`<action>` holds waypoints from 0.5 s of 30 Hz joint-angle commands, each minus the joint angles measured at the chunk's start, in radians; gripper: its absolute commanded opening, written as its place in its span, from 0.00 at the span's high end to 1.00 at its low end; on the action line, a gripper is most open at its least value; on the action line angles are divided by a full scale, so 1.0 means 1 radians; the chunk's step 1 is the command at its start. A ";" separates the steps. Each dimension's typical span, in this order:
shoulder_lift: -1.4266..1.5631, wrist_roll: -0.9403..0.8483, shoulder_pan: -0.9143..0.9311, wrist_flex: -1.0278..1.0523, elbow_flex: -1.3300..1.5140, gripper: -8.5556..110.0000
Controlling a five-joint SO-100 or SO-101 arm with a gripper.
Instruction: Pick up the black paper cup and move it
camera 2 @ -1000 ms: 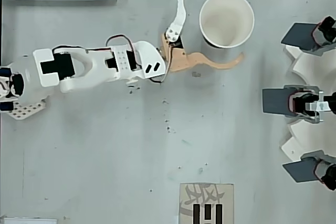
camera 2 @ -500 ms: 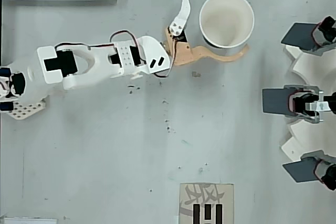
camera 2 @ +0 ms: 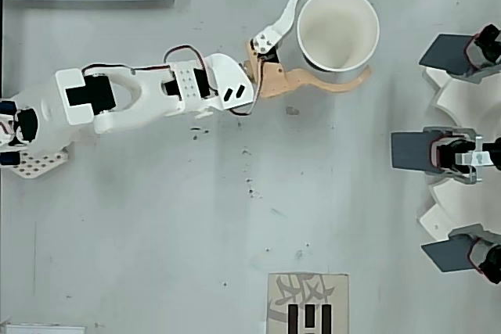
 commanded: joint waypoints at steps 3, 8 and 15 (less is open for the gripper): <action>0.011 0.003 -0.008 0.002 -0.048 0.69; 0.011 0.005 -0.008 0.002 -0.048 0.74; 0.014 -0.005 -0.006 0.002 -0.048 0.81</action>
